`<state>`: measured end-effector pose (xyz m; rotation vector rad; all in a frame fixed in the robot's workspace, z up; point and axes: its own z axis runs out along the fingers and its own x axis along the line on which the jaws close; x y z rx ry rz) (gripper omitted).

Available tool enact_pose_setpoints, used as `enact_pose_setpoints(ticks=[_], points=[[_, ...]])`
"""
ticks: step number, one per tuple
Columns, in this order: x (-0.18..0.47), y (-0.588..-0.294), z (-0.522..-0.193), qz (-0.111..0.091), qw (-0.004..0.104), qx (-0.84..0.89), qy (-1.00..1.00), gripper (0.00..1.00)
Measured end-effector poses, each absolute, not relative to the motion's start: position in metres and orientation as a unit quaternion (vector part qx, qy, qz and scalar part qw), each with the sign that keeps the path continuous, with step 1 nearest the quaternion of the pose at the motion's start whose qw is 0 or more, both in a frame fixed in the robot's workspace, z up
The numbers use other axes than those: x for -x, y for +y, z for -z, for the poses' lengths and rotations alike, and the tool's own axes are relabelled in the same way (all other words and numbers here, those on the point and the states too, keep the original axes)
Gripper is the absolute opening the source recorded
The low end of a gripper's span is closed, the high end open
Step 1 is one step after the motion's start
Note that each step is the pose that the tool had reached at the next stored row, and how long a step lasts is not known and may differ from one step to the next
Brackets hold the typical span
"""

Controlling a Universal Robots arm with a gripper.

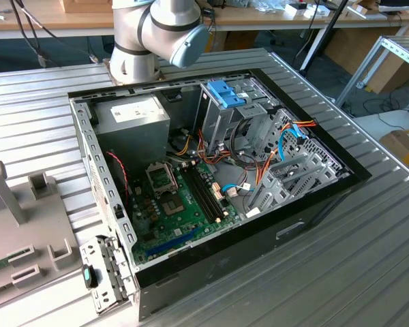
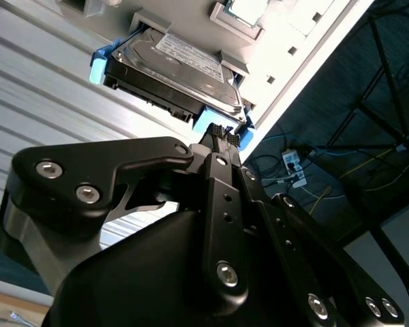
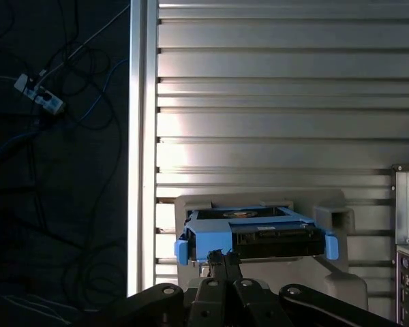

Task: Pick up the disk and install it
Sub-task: 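Pick up the disk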

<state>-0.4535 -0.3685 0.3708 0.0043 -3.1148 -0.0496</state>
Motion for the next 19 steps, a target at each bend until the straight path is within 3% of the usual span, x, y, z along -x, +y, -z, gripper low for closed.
enact_pose_setpoints(ticks=[19], points=[[0.4535,-0.3685,-0.3702,0.013,0.016,-0.209,-0.978,0.11]])
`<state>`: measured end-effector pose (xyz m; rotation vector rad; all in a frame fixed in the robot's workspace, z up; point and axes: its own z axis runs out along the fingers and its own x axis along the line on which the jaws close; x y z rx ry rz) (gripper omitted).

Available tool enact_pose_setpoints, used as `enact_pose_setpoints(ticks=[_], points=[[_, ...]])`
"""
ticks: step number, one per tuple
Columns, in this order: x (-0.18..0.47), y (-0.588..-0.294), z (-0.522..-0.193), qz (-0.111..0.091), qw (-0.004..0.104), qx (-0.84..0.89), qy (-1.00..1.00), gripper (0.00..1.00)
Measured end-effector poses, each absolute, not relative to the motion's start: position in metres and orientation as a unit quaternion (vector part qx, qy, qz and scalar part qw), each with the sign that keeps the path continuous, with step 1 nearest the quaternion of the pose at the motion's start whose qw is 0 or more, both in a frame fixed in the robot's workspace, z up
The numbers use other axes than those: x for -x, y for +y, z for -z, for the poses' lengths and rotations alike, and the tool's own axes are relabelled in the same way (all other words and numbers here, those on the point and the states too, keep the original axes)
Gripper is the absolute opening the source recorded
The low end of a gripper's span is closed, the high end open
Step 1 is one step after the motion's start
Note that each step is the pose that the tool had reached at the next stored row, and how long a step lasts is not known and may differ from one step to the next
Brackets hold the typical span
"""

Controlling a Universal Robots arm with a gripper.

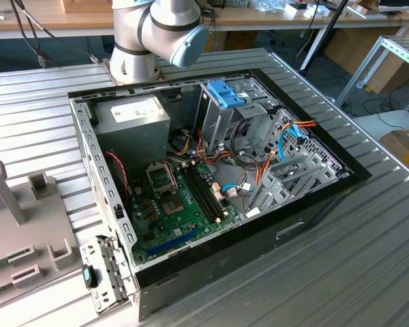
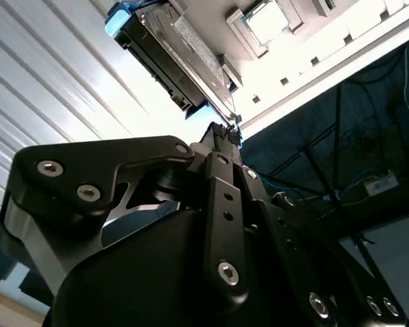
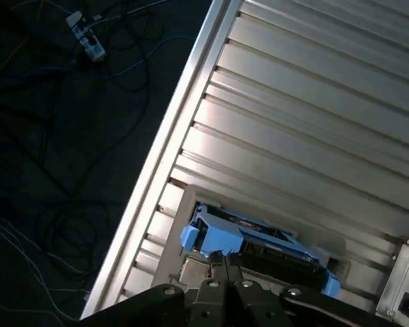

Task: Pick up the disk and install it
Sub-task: 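Pick up the disk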

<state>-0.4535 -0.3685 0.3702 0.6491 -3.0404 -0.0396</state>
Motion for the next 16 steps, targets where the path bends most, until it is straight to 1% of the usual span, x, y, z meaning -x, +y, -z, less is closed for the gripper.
enact_pose_setpoints(ticks=[16], points=[[0.4535,-0.3685,-0.3701,0.009,0.019,-0.415,-0.91,0.11]])
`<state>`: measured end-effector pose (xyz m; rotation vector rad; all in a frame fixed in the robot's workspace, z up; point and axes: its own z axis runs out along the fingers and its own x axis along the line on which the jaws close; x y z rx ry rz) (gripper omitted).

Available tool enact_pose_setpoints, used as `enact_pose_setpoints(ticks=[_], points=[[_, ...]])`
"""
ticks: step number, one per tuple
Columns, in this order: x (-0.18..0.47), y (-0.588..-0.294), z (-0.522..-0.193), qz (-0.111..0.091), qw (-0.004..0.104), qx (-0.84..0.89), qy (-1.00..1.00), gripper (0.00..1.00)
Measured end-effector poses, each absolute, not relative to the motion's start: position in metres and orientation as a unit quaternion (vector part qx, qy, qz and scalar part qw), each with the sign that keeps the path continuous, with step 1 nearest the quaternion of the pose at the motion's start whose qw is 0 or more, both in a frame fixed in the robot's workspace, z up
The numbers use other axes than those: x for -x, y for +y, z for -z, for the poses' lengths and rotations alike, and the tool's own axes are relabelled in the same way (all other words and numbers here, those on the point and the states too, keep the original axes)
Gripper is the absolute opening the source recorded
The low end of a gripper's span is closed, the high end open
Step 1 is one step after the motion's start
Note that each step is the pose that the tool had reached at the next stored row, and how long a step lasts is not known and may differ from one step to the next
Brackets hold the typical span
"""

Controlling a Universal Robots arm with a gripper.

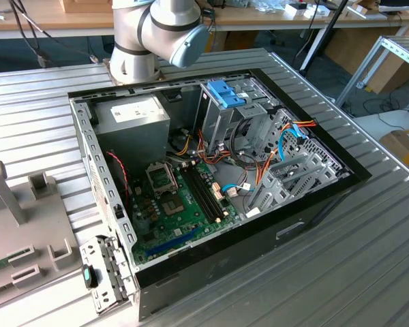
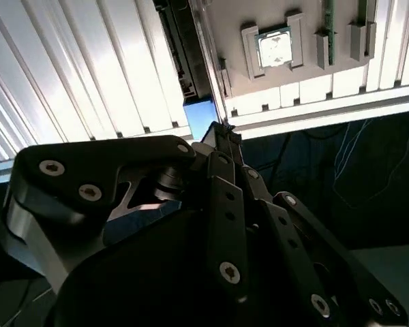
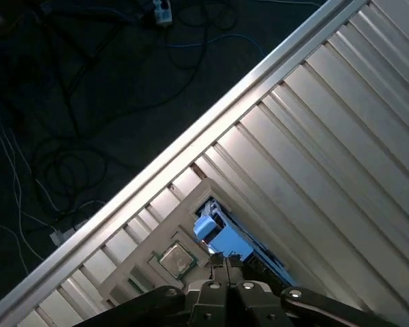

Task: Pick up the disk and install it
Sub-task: 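Pick up the disk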

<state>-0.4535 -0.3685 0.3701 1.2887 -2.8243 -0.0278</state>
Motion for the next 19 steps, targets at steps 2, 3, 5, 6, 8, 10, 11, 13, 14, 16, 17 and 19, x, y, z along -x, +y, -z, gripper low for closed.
enact_pose_setpoints(ticks=[2,3,5,6,8,10,11,13,14,16,17,19], points=[[0.4535,-0.3685,-0.3702,0.009,0.019,-0.435,-0.9,0.11],[0.4535,-0.3685,-0.3702,0.008,0.019,-0.445,-0.895,0.11],[0.4535,-0.3685,-0.3701,0.008,0.019,-0.461,-0.887,0.11],[0.4535,-0.3685,-0.3702,0.008,0.019,-0.471,-0.882,0.11],[0.4535,-0.3685,-0.3702,0.007,0.019,-0.487,-0.873,0.11],[0.4535,-0.3685,-0.3702,0.007,0.019,-0.515,-0.857,0.11],[0.4535,-0.3685,-0.3702,0.006,0.02,-0.537,-0.843,0.11],[0.4535,-0.3685,-0.3702,0.006,0.02,-0.567,-0.823,0.11],[0.4535,-0.3685,-0.3702,0.005,0.02,-0.575,-0.818,0.11],[0.4535,-0.3685,-0.3701,0.005,0.02,-0.596,-0.803,0.11],[0.4535,-0.3684,-0.37,0.004,0.02,-0.606,-0.795,0.11],[0.4535,-0.3684,-0.3698,0.004,0.02,-0.621,-0.784,0.11]])
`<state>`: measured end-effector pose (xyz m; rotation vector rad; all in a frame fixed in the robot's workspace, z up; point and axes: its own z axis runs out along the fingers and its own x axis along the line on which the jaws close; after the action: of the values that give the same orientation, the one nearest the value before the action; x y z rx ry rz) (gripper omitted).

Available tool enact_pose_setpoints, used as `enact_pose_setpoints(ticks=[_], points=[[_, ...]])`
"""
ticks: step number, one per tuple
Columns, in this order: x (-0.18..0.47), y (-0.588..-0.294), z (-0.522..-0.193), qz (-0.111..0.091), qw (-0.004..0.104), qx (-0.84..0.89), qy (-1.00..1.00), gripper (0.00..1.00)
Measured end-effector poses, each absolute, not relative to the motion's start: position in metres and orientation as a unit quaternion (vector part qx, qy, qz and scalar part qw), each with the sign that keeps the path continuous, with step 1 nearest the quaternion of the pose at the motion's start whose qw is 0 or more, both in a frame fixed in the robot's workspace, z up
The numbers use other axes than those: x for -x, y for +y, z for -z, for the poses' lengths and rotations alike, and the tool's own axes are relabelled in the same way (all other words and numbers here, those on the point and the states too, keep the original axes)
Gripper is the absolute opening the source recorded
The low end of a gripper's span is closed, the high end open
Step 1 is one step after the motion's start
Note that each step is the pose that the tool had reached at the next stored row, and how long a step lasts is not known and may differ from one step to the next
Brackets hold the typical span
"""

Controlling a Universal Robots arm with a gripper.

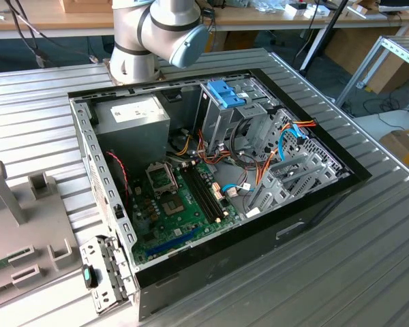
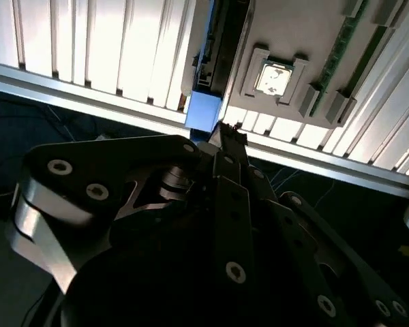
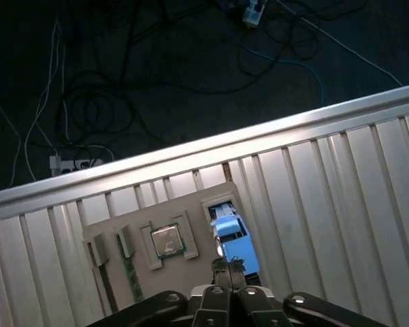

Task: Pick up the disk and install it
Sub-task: 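Pick up the disk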

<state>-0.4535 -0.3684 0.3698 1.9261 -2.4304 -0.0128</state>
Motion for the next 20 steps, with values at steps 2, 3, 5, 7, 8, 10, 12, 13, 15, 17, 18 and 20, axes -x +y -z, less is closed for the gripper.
enact_pose_setpoints(ticks=[2,3,5,7,8,10,12,13,15,17,18,20], points=[[0.4535,-0.3684,-0.3697,0.004,0.02,-0.636,-0.772,0.11],[0.4535,-0.3683,-0.3695,0.004,0.02,-0.642,-0.766,0.11],[0.4535,-0.3681,-0.3691,0.003,0.02,-0.661,-0.75,0.11],[0.4535,-0.3681,-0.369,0.003,0.02,-0.673,-0.739,0.11],[0.4535,-0.3681,-0.3689,0.003,0.021,-0.681,-0.732,0.11],[0.4535,-0.3681,-0.3687,0.002,0.021,-0.694,-0.719,0.11],[0.4535,-0.3681,-0.3686,0.002,0.021,-0.707,-0.707,0.11],[0.4535,-0.368,-0.3684,0.003,0.019,-0.708,-0.706,0.11],[0.4535,-0.3681,-0.3685,0.017,0.002,-0.709,-0.705,0.11],[0.4535,-0.368,-0.3685,0.017,0.001,-0.709,-0.705,0.11],[0.4535,-0.3681,-0.3686,0.017,0.001,-0.709,-0.705,0.11],[0.4526,-0.368,-0.3685,0.017,0.001,-0.709,-0.705,0.11]])
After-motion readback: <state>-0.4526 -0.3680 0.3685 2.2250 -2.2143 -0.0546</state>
